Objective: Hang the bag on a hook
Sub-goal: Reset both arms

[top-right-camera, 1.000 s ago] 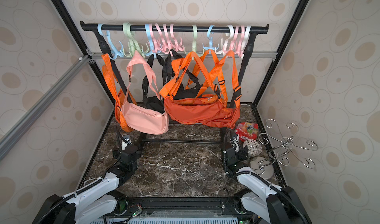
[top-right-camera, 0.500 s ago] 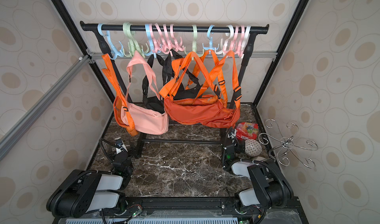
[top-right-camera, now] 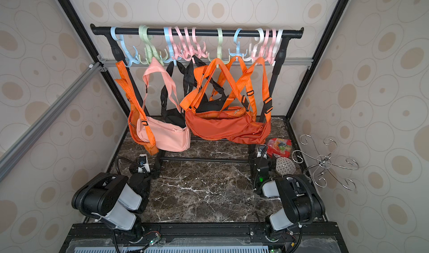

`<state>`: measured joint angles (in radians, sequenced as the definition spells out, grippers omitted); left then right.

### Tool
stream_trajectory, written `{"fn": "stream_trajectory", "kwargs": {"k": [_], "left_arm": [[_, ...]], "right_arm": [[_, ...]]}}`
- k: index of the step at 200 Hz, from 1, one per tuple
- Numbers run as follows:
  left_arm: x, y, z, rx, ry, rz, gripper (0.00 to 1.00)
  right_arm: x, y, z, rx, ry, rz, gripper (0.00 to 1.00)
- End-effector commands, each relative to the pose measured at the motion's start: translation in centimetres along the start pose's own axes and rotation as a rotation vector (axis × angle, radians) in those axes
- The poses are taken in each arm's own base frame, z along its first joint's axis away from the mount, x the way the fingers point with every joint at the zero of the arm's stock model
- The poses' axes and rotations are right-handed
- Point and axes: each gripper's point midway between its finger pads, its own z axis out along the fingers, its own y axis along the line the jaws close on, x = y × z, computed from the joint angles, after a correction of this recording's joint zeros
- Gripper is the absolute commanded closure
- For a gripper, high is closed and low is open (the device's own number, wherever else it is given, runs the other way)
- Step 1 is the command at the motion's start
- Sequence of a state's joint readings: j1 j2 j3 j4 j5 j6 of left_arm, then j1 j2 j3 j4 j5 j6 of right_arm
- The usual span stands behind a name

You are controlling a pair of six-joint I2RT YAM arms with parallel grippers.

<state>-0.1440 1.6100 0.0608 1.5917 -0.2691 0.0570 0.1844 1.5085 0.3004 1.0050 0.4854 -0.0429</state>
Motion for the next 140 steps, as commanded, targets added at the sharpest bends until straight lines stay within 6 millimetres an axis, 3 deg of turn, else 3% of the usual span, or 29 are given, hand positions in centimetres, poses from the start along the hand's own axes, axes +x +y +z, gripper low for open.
{"fn": "stream_trajectory", "kwargs": {"k": [1,23,35,49,65,140], "left_arm": [[-2.0,-0.3,1.8,0.025,-0.046,-0.011,0.00],[-0.7,0.2,4.4,0.054,0.051,-0.065,0.00],[-0.8,0.3,4.3,0.061,0.040,-0.072,0.00],[-0.8,0.4,4.2,0.059,0.035,-0.072,0.00],[-0.9,0.3,4.1,0.063,0.032,-0.070,0.00],[-0.9,0.2,4.2,0.066,0.034,-0.070,0.00]], "right_arm": [[-0.2,1.0,0.9,-0.084,-0.060,0.018,0.01],[0.4,2.0,1.2,-0.142,0.051,-0.003,0.01],[0.3,1.6,2.4,-0.136,0.051,0.024,0.00],[0.9,1.2,2.5,-0.145,0.129,0.051,0.00],[0.5,1.0,2.5,-0.138,0.072,0.053,0.00],[0.7,1.0,2.5,-0.139,0.102,0.050,0.00]]}}
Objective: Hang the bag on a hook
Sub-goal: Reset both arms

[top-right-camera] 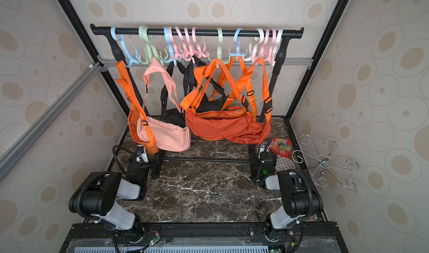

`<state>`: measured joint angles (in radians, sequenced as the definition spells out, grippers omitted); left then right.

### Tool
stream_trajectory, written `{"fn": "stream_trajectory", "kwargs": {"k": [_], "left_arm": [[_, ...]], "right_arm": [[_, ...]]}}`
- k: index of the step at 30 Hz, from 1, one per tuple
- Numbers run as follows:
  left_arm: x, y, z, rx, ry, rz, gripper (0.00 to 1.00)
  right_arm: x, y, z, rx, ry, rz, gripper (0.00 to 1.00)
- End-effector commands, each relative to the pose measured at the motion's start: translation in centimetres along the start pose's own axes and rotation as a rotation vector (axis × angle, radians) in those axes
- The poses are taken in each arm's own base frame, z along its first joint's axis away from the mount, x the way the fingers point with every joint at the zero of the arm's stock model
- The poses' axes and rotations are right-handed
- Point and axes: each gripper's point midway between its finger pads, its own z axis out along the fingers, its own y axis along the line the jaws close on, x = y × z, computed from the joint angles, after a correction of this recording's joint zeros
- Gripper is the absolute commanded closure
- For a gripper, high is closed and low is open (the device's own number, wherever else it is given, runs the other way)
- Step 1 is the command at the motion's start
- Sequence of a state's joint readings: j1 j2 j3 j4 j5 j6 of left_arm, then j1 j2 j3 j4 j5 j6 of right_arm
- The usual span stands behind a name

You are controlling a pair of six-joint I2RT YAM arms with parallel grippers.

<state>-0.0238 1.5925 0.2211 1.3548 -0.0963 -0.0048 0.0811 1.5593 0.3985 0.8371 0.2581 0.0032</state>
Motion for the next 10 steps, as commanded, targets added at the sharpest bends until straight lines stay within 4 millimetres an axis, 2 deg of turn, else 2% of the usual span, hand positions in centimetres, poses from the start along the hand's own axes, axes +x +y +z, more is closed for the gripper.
{"fn": "stream_trajectory", "kwargs": {"k": [1,5,10], "left_arm": [[-0.69,-0.10,0.07,0.009,-0.020,-0.014,0.00],[-0.40,-0.24,0.50,0.013,-0.002,-0.010,0.00],[-0.68,-0.49,-0.02,0.032,-0.022,-0.004,0.00]], "right_arm": [[-0.96,0.10,-0.07,-0.008,-0.021,0.012,0.00],[-0.92,0.07,-0.07,-0.007,-0.020,0.011,0.00],[-0.97,0.16,0.08,-0.010,-0.015,0.012,0.00]]}}
